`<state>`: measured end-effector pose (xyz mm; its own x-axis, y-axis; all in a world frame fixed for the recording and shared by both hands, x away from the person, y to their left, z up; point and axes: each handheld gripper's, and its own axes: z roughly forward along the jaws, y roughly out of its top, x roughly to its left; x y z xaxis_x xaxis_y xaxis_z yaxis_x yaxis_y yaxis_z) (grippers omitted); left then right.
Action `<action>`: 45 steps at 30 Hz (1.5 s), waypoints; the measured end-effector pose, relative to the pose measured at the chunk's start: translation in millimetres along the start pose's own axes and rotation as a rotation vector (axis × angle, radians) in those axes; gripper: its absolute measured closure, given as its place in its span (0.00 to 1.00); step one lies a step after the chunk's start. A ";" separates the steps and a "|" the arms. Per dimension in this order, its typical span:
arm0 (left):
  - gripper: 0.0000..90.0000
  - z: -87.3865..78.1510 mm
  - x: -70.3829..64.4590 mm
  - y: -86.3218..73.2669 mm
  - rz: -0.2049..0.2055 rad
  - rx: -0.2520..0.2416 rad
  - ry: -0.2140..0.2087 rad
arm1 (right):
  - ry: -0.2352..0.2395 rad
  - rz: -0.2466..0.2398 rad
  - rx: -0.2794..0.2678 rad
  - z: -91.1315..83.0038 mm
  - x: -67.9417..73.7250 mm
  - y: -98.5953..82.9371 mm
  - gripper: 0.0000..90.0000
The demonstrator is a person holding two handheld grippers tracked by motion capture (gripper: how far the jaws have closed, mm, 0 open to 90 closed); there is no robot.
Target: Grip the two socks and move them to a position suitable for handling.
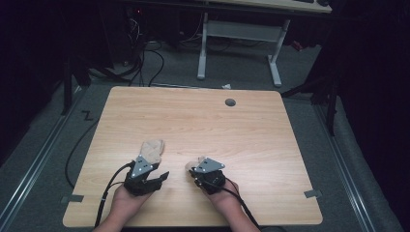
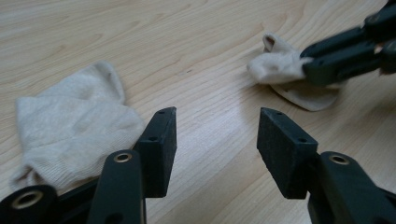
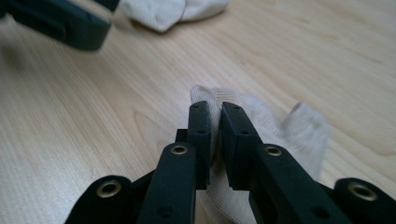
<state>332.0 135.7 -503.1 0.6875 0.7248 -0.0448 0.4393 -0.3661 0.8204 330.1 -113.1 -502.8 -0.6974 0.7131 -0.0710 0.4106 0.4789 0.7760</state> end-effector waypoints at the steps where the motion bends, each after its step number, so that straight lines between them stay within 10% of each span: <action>1: 0.53 0.9 -2.2 0.3 0.009 0.003 0.001 | 0.002 0.028 -0.031 -8.4 -3.5 0.4 0.92; 14: 0.55 27.2 -37.1 13.3 0.039 0.022 -0.072 | -0.027 0.117 -0.113 -31.4 -22.8 -15.8 0.91; 26: 0.85 71.5 -69.6 31.7 0.045 0.024 -0.151 | -0.042 0.175 -0.116 -34.8 -39.2 -31.8 0.91; 34: 0.90 85.0 -75.8 24.5 0.100 0.117 -0.109 | -0.055 0.182 -0.120 -38.4 -40.7 -34.2 0.91; 45: 0.91 80.8 -74.0 19.4 0.118 0.114 -0.087 | -0.113 0.161 -0.092 -47.0 -48.5 -42.8 0.90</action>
<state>336.4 27.8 -529.9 0.7832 0.6217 -0.0055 0.4123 -0.5127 0.7531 318.7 -192.3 -503.1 -0.5545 0.8321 -0.0077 0.4522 0.3090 0.8367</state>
